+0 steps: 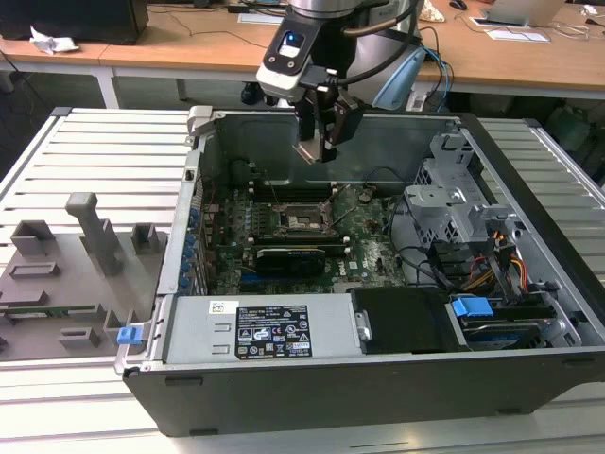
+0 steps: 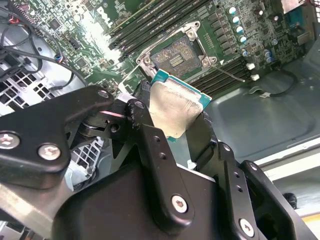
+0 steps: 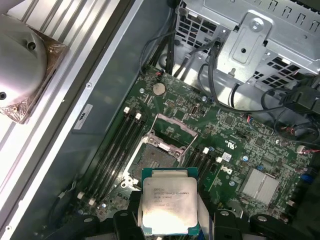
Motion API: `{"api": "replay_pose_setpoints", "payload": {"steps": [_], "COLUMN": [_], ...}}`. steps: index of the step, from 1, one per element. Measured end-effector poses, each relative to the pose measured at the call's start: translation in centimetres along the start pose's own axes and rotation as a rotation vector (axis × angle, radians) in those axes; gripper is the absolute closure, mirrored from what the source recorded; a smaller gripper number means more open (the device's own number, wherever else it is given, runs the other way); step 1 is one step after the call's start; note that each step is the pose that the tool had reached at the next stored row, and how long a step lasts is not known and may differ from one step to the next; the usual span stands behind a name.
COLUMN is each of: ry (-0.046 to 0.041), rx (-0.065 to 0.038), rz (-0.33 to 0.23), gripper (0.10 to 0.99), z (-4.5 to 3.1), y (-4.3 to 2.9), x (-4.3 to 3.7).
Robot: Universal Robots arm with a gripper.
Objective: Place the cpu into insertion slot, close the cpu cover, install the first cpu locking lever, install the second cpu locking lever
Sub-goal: 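Place the cpu into insertion slot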
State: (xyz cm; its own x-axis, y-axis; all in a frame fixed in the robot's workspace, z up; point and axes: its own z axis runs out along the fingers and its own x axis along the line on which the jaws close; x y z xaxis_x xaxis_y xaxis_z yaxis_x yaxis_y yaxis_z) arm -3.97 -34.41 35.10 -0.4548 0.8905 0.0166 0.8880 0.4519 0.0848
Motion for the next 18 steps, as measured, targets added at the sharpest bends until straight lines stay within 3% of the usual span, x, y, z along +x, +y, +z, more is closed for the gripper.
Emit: {"api": "replay_pose_setpoints", "payload": {"steps": [18], "ry": [-0.0076], "rx": [-0.001], "rz": [0.079], "gripper": [0.557], "z": [0.31], "y": [-0.03], "x": [-0.01]}}
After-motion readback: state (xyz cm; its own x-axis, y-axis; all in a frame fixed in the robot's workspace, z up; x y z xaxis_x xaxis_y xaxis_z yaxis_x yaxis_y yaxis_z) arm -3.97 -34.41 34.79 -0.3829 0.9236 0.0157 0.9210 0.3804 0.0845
